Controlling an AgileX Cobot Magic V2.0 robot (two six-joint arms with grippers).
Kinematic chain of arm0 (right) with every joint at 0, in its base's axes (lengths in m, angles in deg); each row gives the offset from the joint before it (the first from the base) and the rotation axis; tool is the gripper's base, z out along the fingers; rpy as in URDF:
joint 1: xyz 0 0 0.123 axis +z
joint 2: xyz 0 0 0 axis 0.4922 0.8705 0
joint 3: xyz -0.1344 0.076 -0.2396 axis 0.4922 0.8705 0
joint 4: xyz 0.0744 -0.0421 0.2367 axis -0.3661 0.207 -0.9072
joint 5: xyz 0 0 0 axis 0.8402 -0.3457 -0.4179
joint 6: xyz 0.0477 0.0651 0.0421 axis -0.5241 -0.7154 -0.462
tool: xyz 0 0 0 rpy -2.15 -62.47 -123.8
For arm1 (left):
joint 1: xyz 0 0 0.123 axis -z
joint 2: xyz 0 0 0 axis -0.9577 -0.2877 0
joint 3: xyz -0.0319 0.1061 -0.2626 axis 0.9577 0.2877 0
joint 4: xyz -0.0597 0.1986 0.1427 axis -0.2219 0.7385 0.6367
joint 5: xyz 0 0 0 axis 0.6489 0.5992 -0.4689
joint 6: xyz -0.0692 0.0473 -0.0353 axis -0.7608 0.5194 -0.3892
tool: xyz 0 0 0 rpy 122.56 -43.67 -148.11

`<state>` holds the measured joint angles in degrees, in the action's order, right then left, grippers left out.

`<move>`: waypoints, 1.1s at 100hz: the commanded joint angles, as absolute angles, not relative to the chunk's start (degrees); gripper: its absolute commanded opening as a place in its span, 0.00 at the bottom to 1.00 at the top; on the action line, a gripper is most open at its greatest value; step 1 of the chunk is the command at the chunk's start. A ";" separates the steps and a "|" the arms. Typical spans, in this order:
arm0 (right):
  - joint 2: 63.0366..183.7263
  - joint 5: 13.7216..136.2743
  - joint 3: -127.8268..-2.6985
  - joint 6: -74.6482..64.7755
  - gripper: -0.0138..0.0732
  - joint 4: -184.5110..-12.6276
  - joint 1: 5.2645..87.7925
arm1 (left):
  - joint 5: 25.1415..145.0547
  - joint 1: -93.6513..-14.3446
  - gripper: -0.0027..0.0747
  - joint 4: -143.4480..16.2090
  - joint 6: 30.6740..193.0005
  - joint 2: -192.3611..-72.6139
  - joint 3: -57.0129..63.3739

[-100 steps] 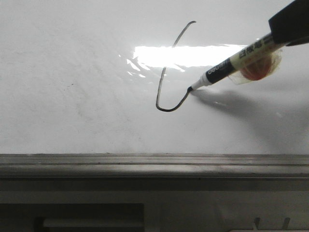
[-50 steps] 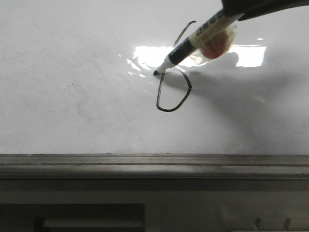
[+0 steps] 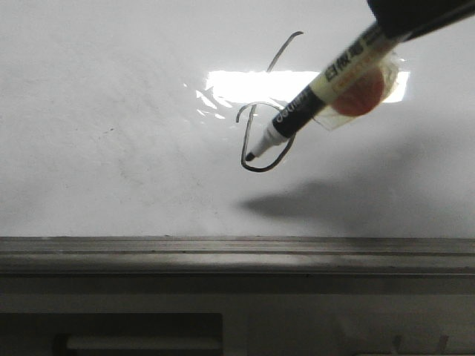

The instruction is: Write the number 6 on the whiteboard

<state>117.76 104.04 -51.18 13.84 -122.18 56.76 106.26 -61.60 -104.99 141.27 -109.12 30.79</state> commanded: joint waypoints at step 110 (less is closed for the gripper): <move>131.14 118.50 -71.98 14.58 0.10 -122.87 58.24 | 90.31 -25.78 0.31 -102.99 148.15 -140.21 15.75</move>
<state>131.99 119.93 -70.03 13.84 -120.84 58.26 91.91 -26.13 -101.63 147.13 -140.99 17.76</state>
